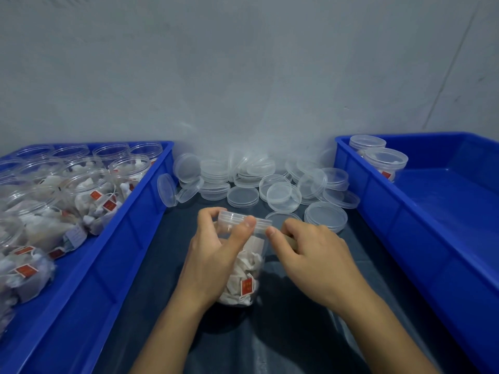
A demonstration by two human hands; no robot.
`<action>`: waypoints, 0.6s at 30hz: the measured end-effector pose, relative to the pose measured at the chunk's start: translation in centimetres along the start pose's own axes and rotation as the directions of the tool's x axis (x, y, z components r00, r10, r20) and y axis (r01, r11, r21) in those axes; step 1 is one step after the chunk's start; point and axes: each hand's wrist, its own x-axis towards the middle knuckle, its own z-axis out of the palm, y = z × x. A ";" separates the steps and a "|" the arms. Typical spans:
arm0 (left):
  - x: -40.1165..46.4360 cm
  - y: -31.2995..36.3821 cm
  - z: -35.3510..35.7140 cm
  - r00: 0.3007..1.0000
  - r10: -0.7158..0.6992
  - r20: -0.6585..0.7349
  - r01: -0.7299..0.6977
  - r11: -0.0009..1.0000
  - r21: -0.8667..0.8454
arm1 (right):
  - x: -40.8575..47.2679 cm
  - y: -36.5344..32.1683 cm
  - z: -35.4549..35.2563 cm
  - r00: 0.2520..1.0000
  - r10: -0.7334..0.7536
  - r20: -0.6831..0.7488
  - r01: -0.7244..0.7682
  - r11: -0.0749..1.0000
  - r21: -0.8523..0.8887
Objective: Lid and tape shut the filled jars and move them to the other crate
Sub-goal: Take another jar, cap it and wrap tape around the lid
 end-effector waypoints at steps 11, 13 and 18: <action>-0.6 0.5 0.4 0.992 0.102 -0.078 -0.074 0.950 0.302 | -0.4 0.1 0.3 0.999 -0.046 0.027 0.045 0.998 0.041; -0.6 0.7 0.6 0.991 0.103 -0.087 -0.069 0.943 0.326 | -0.5 0.1 0.3 0.998 -0.054 0.026 0.053 0.998 0.030; -0.3 0.7 0.8 0.990 0.039 -0.134 0.013 0.929 0.369 | -0.3 0.2 0.4 0.998 -0.061 0.007 0.061 0.998 0.010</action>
